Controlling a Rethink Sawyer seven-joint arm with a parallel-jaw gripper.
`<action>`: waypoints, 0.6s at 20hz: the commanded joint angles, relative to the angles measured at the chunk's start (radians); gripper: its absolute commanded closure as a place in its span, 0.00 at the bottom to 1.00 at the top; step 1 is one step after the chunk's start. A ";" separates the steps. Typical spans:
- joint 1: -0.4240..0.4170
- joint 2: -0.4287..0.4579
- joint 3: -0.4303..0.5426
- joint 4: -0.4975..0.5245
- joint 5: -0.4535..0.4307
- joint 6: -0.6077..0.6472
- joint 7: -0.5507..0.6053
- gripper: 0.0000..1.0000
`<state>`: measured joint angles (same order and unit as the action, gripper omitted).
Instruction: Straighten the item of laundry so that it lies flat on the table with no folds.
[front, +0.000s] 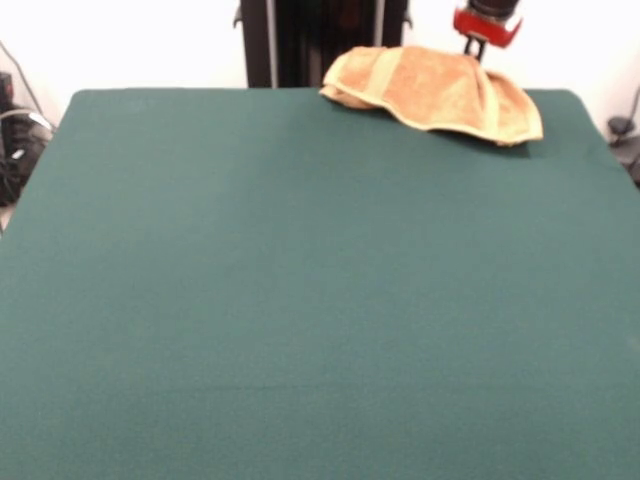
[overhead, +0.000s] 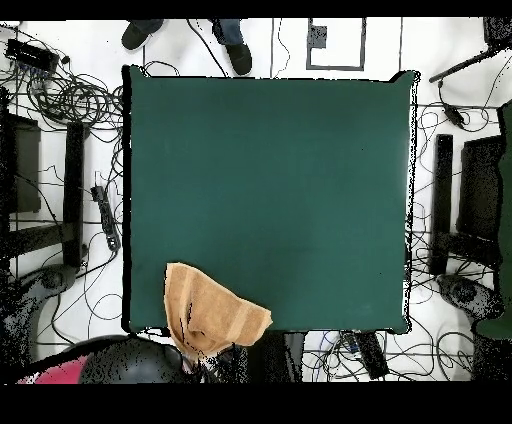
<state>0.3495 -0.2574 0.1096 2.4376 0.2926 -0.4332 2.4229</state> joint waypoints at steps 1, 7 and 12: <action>-0.010 -0.006 -0.034 -0.209 0.009 0.115 0.004 1.00; -0.040 -0.017 -0.044 -0.235 -0.023 0.166 0.003 1.00; -0.047 -0.034 -0.058 -0.245 -0.046 0.210 0.013 1.00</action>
<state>0.3180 -0.2565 0.0567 2.3807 0.2363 -0.3228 2.4229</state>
